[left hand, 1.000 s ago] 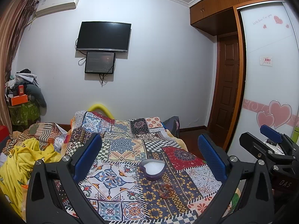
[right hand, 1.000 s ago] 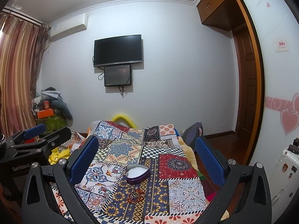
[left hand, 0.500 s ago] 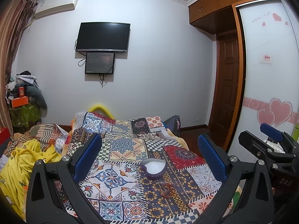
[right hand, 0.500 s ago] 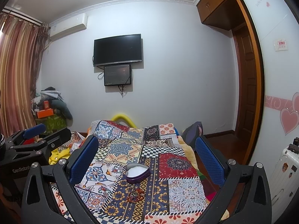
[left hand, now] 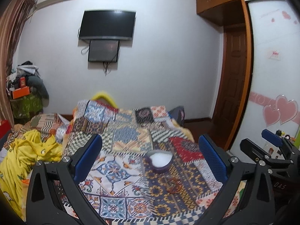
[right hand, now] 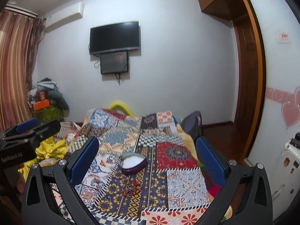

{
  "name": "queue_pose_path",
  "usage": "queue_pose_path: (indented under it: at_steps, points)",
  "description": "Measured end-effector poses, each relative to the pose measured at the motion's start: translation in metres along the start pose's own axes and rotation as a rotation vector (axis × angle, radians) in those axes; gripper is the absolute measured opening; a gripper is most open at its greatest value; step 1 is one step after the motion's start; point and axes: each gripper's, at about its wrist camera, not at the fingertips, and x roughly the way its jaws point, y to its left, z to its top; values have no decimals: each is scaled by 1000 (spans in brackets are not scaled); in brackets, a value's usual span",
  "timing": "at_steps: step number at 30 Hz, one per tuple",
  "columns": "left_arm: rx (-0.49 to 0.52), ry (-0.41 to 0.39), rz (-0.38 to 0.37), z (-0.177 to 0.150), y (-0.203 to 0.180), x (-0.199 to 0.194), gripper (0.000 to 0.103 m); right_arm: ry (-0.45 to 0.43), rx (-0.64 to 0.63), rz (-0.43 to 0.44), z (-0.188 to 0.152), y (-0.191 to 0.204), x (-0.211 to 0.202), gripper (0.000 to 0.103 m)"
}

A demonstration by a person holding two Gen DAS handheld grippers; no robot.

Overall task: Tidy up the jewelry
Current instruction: 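Lower the left tool to the jewelry pile and grasp a small earring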

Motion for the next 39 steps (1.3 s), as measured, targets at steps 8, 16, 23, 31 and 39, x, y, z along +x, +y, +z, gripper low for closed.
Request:
queue_pose_path:
  at_steps: [8,16,23,31,39]
  points:
    - [24,247,8,-41,17,65,92,185,-4,-19,-34,-13,41,103]
    - [61,519,-75,-96,10,116,63,347,-5,36,-67,-18,69,78]
    - [82,611,-141,-120,-1,129,46,433,-5,88,-89,-22,89,57]
    - [109,657,-178,-131,-6,138,35,483,6,179,-97,-13,110,37]
    - [94,683,-187,-141,-5,144,23,505,-11,255,-102,2,123,26]
